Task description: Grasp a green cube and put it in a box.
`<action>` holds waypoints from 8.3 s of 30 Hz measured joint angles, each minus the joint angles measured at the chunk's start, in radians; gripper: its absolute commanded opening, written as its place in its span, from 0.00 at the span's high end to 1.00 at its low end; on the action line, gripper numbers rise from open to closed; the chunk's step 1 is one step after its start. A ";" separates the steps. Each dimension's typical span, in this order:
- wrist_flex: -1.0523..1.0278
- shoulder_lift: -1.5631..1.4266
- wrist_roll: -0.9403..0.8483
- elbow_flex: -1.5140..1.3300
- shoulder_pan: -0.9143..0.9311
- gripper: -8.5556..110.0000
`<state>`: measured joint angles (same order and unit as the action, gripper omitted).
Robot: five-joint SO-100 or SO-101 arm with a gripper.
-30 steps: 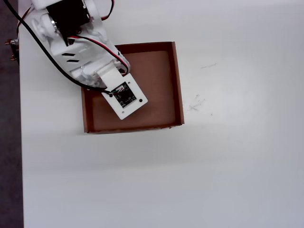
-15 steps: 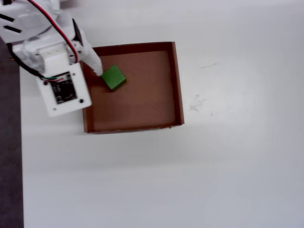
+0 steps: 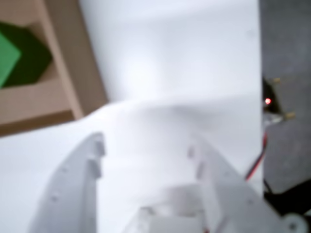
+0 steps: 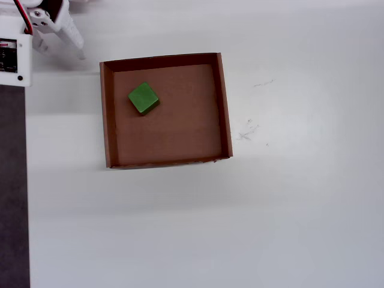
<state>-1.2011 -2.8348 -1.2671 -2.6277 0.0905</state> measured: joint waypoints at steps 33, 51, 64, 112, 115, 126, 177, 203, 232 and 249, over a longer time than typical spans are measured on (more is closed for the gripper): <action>-0.021 -0.344 0.003 -0.348 0.147 0.73; -0.021 -0.344 0.005 -0.348 0.147 0.73; -0.021 -0.344 0.005 -0.348 0.147 0.73; -0.025 -0.344 0.018 -0.348 0.147 0.73; -0.025 -0.344 0.018 -0.348 0.147 0.73; -0.025 -0.344 0.021 -0.348 0.147 0.73; -0.029 -0.344 0.040 -0.350 0.147 0.73; -0.029 -0.344 0.040 -0.350 0.147 0.73; -0.031 -0.344 0.051 -0.350 0.147 0.73; -0.032 -0.344 0.054 -0.350 0.147 0.73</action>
<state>-1.2333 -3.1784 -1.2134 -2.9775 0.2378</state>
